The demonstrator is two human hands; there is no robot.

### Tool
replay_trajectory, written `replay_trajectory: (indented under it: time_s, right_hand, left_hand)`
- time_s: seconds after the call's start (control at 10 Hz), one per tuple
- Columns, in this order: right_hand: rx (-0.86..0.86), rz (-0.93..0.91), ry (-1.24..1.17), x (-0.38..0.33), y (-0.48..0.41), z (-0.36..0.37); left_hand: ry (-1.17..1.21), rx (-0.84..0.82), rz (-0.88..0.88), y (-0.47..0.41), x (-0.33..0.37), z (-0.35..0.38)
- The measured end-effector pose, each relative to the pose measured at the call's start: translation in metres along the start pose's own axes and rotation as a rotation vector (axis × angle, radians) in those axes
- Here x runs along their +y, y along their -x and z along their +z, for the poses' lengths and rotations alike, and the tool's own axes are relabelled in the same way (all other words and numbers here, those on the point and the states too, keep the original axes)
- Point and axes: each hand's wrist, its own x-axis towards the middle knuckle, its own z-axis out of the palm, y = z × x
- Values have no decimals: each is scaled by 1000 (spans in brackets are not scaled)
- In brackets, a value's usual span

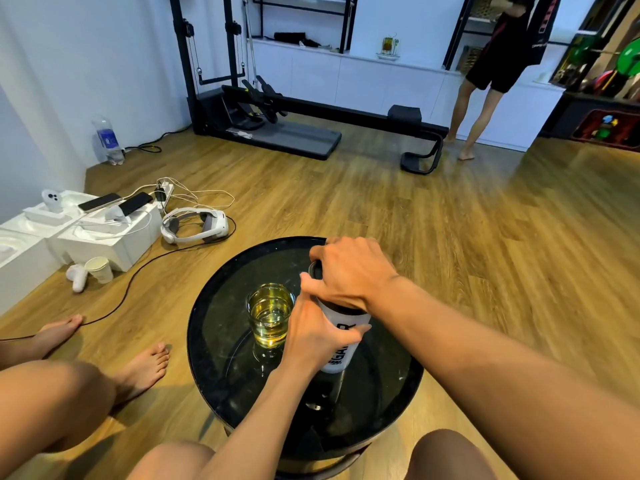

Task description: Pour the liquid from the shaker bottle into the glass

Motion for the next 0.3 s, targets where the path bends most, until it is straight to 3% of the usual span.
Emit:
replay_trajectory:
  time_s: [0.3]
  right_hand:
    - [84, 3, 43, 0, 5, 2]
  left_hand:
    - [-46, -94, -19, 2, 20, -17]
